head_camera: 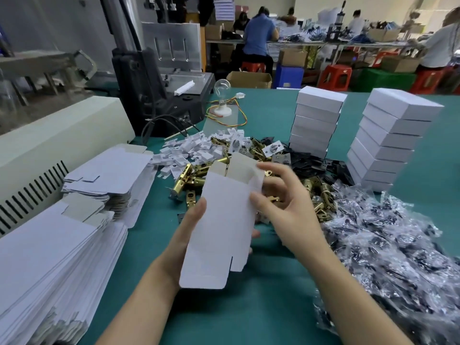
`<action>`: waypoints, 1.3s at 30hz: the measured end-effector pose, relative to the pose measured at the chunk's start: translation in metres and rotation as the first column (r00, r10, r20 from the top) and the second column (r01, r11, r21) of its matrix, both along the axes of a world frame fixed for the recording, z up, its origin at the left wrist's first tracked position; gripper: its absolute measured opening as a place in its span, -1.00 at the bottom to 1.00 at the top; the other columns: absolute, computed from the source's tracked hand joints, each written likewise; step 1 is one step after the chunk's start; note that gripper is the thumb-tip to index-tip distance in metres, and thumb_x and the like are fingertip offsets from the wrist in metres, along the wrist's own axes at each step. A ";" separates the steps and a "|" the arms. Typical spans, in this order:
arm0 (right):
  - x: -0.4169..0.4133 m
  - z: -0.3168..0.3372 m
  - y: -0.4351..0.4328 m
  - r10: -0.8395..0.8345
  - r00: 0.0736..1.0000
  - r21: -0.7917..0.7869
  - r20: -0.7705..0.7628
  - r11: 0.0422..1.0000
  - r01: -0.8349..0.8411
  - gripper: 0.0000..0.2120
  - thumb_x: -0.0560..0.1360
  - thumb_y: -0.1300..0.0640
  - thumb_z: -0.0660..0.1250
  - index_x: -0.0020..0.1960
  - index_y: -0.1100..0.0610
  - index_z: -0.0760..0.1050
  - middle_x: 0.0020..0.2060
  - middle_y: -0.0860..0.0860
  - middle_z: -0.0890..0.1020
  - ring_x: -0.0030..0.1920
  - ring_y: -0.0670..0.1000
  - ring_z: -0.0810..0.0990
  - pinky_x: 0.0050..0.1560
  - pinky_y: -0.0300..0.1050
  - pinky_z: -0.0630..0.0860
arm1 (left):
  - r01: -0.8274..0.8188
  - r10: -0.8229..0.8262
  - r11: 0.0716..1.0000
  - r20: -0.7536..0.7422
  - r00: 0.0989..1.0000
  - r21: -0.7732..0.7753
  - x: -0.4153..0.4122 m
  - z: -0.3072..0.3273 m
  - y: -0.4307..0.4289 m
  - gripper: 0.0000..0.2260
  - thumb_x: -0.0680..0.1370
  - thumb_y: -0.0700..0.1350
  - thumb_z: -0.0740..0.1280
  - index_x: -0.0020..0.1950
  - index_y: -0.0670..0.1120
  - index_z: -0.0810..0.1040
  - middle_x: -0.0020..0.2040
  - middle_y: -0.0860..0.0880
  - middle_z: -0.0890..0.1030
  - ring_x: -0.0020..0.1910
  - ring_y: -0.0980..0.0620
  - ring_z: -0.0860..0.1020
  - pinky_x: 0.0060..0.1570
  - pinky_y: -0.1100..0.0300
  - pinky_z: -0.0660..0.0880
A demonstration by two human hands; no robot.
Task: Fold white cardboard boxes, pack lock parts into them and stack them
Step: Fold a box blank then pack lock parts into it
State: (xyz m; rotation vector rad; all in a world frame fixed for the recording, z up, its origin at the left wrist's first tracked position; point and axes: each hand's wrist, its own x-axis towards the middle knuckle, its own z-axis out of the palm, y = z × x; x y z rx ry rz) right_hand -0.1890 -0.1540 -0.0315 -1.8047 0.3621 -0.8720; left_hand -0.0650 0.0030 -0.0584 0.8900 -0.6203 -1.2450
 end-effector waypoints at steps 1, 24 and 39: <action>0.000 -0.003 0.000 -0.039 0.999 -0.127 -0.033 0.991 0.034 -0.65 0.55 0.08 0.43 0.28 -0.20 0.54 0.18 -0.10 0.61 0.17 0.02 0.62 -0.02 -0.02 0.65 | -0.027 0.026 1.000 0.079 0.997 0.016 0.002 -0.001 0.001 -0.34 0.37 0.40 0.52 0.31 0.02 0.70 0.23 -0.15 0.69 0.18 -0.15 0.67 0.19 -0.10 0.58; -0.008 -0.003 0.012 -0.052 0.994 0.083 0.094 0.996 0.044 -0.44 0.35 -0.14 0.56 0.22 -0.09 0.38 0.20 -0.13 0.55 0.12 0.00 0.66 0.14 0.06 0.60 | -0.262 0.236 0.965 0.434 0.870 0.000 0.006 0.001 -0.011 -0.33 0.24 0.37 0.65 0.26 0.12 0.67 0.21 -0.09 0.72 0.14 -0.12 0.71 0.00 0.03 0.66; -0.008 -0.011 0.010 -0.017 1.000 0.191 0.010 0.981 0.015 -0.88 0.63 0.15 0.37 0.03 0.04 0.69 -0.09 0.02 0.76 -0.03 0.14 0.72 0.00 0.22 0.66 | -0.368 0.332 0.929 0.358 0.873 0.035 -0.002 0.002 -0.017 -0.56 0.45 0.28 0.45 0.17 0.03 0.75 0.16 -0.15 0.75 0.14 -0.17 0.73 0.02 0.07 0.68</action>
